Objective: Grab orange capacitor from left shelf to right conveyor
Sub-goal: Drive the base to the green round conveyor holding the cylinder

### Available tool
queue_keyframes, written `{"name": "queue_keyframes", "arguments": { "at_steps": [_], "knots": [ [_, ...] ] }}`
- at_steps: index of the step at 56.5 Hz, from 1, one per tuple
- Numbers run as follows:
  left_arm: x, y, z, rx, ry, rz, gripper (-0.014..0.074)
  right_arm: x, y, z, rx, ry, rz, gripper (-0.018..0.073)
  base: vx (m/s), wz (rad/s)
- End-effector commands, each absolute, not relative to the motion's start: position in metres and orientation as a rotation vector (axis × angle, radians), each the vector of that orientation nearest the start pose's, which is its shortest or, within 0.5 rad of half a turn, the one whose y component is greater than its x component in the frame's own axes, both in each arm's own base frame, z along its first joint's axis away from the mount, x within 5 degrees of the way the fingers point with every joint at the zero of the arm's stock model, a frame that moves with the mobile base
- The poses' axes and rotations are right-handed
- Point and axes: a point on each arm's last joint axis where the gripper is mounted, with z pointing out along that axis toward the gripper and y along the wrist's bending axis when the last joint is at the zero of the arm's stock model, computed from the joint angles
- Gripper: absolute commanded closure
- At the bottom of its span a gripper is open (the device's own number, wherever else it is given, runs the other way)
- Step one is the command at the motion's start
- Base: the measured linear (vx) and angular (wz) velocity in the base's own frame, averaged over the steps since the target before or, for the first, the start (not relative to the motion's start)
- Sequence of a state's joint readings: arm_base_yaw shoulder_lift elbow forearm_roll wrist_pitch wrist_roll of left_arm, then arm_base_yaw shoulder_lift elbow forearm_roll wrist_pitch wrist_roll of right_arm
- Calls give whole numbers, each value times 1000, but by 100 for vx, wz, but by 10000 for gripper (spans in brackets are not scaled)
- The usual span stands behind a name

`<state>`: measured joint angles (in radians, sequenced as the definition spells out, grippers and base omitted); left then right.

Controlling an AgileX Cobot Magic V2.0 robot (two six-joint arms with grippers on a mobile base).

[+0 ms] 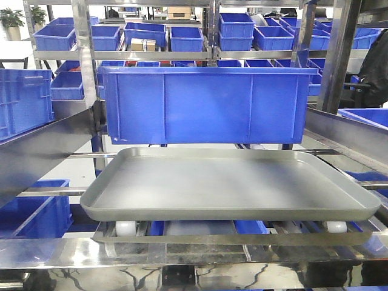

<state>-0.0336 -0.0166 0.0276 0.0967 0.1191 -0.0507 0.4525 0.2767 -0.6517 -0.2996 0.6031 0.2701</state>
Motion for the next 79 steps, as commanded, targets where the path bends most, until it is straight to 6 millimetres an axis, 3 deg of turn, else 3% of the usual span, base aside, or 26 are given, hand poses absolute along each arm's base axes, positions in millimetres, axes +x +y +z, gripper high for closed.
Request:
{"name": "queue_keyframes", "arguments": {
  "at_steps": [1,24,79],
  "knots": [
    [57,-2,193,53,1551,-4,602,45,6,373,-247,1570,213,568,0,0],
    [57,-2,193,53,1551,-4,602,45,6,373,-247,1570,213,568,-3,11],
    [57,-2,193,53,1551,-4,602,45,6,373,-247,1570,213,568,-9,35]
  ]
}}
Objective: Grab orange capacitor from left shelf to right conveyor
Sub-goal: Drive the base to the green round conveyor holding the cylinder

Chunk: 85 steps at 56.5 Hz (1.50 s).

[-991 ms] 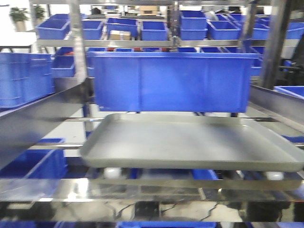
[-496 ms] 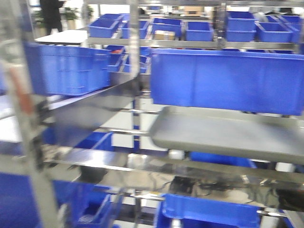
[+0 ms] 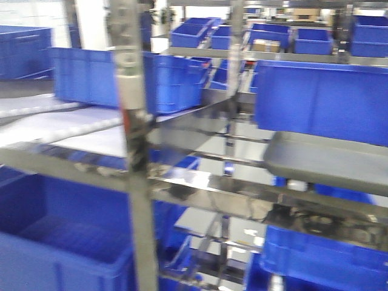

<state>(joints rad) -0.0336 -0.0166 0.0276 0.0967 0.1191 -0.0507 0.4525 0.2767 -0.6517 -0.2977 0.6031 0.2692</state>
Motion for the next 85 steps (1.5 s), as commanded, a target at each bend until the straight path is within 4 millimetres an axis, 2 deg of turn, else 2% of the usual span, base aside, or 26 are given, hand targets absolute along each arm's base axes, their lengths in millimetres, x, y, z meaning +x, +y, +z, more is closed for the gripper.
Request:
{"name": "queue_keyframes", "arguments": {
  "at_steps": [1,48,85],
  "knots": [
    [57,-2,193,53,1551,-4,602,45,6,373,-247,1570,213,568,-11,44],
    [57,-2,193,53,1551,-4,602,45,6,373,-247,1570,213,568,-10,54],
    [57,-2,193,53,1551,-4,602,45,6,373,-247,1570,213,568,7,44]
  ]
}}
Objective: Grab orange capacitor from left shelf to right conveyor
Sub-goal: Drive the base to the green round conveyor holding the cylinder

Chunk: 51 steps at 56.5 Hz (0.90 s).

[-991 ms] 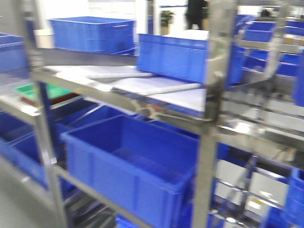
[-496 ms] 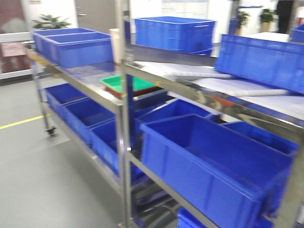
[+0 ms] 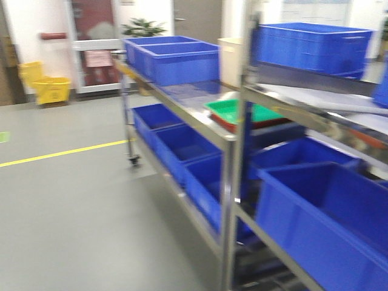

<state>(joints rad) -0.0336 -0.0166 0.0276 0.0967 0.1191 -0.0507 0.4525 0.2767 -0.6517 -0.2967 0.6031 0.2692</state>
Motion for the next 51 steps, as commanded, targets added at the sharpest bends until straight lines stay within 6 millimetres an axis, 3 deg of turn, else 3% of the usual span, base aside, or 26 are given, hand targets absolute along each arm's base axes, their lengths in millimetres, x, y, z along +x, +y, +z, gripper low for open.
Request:
{"name": "queue_keyframes", "arguments": {
  "at_steps": [1,51],
  "knots": [
    [57,-2,193,53,1551,-4,602,45,6,373,-247,1570,214,568,15,57],
    [57,-2,193,53,1553,-3,602,46,6,373,-249,1573,210,568,23,82]
  ]
}}
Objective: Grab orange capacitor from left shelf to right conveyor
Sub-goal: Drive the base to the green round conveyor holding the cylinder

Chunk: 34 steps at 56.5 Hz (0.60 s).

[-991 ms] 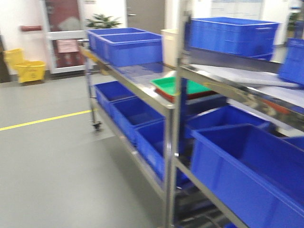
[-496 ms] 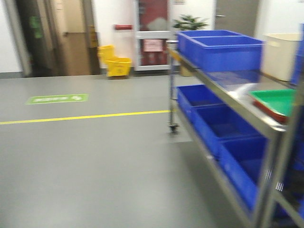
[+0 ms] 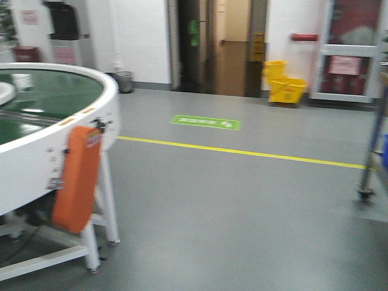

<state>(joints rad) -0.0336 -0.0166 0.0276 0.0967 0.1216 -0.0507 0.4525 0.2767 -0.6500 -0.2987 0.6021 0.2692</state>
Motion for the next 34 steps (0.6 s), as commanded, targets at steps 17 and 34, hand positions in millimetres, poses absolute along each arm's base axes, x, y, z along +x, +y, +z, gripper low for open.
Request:
{"name": "queue_keyframes", "arguments": {
  "at_steps": [17,34],
  "knots": [
    [57,-2,193,52,1555,-3,602,54,3,372,-171,1611,105,568,29,65],
    [57,-3,193,75,1555,-26,602,55,4,371,-173,1616,106,568,26,41]
  ]
}}
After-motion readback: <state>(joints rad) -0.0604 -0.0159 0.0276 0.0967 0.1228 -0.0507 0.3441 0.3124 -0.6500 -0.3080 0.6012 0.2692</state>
